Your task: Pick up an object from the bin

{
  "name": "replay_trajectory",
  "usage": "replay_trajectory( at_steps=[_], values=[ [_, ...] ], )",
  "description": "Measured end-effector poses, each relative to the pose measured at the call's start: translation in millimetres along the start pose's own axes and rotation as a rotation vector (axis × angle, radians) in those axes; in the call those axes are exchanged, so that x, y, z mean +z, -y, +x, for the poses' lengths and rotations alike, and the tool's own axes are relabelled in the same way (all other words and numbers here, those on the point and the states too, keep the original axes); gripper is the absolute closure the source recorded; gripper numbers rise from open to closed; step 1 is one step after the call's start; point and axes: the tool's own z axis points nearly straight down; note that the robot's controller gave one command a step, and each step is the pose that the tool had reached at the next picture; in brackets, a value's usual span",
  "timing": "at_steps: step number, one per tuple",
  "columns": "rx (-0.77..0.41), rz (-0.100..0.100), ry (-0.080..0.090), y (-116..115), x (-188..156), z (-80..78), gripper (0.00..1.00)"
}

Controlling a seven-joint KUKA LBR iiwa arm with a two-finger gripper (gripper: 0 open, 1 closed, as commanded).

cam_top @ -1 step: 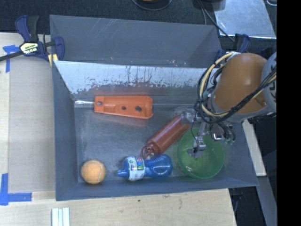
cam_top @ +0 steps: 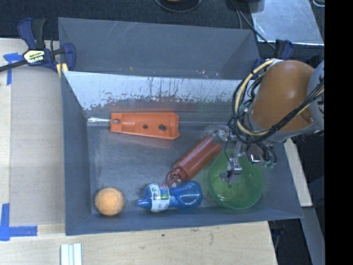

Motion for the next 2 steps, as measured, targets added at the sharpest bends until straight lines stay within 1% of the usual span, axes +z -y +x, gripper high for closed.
replay_trajectory(
  at_steps=[1,2],
  values=[
    [-0.148,0.0,-0.005,-50,82,-19.8,0.0],
    [0.068,0.002,0.009,-13,82,-24.9,1.0]
  ],
)
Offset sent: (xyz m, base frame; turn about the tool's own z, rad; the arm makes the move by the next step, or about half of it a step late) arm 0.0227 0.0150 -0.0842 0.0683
